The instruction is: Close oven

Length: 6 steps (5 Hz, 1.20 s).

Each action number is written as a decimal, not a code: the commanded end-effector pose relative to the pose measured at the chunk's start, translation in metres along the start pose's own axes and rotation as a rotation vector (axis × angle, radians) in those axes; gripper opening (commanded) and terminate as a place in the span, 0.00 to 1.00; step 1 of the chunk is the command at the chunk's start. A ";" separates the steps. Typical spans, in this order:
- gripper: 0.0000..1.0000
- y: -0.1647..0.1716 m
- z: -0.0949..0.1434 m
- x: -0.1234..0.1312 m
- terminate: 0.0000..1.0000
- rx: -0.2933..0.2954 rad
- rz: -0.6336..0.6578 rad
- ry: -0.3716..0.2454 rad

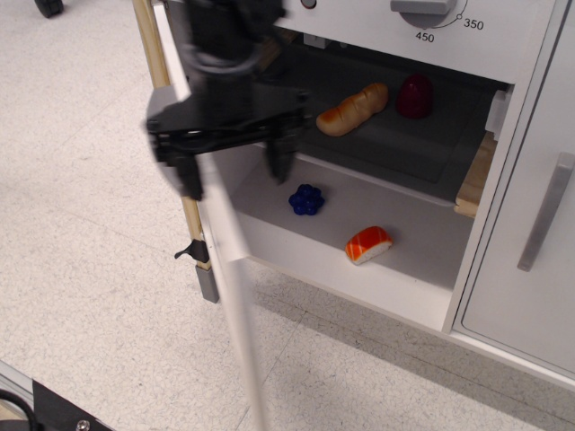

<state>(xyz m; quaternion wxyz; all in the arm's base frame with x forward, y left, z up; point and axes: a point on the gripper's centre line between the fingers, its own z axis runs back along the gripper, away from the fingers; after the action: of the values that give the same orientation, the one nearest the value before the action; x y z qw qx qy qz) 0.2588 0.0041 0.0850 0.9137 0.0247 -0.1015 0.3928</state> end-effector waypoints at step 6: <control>1.00 -0.011 0.057 -0.009 0.00 -0.207 -0.201 0.033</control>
<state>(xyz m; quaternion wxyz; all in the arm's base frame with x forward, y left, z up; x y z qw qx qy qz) 0.2404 -0.0238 0.1237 0.9525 -0.0585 -0.1040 0.2800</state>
